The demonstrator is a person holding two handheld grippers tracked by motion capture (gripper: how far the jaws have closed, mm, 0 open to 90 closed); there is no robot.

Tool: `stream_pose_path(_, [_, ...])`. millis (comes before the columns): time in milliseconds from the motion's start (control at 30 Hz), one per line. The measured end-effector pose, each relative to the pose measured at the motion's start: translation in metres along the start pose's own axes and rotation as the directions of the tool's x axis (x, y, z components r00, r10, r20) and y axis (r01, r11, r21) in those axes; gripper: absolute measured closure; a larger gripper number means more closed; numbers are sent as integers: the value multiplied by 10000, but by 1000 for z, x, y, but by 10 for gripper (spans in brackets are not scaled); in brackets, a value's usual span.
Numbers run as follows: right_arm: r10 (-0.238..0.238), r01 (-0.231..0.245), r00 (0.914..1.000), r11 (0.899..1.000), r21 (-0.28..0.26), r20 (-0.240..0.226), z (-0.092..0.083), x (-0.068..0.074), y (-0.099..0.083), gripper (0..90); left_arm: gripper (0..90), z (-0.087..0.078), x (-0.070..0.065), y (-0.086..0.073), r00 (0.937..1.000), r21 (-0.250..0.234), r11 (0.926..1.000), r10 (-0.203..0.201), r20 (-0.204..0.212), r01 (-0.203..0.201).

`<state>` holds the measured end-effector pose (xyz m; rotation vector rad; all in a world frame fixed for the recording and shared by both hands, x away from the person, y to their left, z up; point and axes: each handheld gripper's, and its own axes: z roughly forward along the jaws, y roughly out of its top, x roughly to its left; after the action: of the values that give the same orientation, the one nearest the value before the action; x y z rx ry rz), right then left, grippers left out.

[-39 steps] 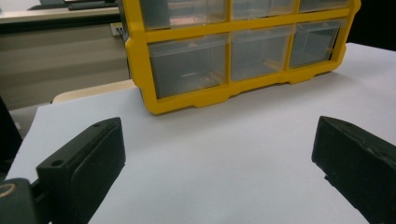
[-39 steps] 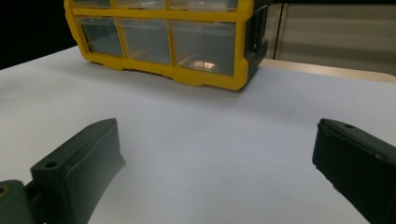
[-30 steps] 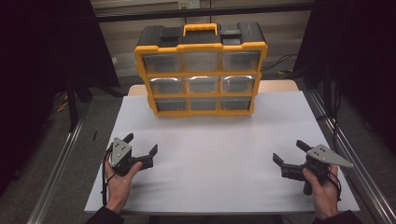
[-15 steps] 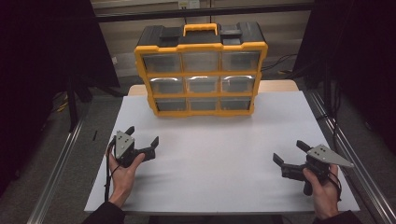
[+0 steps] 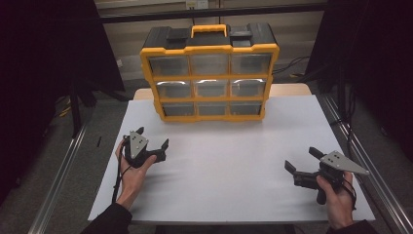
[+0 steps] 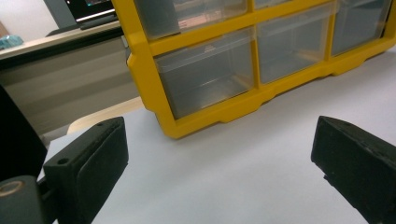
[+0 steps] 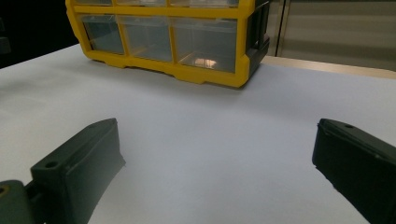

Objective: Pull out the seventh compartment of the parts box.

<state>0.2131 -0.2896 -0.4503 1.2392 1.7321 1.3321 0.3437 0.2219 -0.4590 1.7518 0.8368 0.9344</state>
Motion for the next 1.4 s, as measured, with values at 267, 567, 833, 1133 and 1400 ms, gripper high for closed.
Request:
stream_pose_path(267, [13, -13, 10000, 10000, 50, -14, 0, 0, 0, 7, 29, 12, -3, 6, 9935, -107, 9934, 1141, 14, -1141])
stream_pose_path(567, [39, -39, 10000, 10000, 51, -20, 0, 0, -1, 7, 16, 24, -1, 11, 9666, -285, 9662, 2562, -35, -2561])
stream_pose_path(833, [43, -43, 10000, 10000, 57, -42, 0, -1, -1, 8, 41, 36, -1, 16, 9380, -405, 9372, 3454, -288, -3463])
stream_pose_path(1133, [23, -23, 10000, 10000, 14, 17, -1, -1, -1, 10, 54, 48, -1, 20, 8831, -506, 8833, 4610, -868, -4661])
stream_pose_path(1400, [86, -86, 10000, 10000, 29, 15, -1, -1, -1, 10, 63, 58, 5, 26, 8233, -491, 8274, 5481, -1474, -5595])
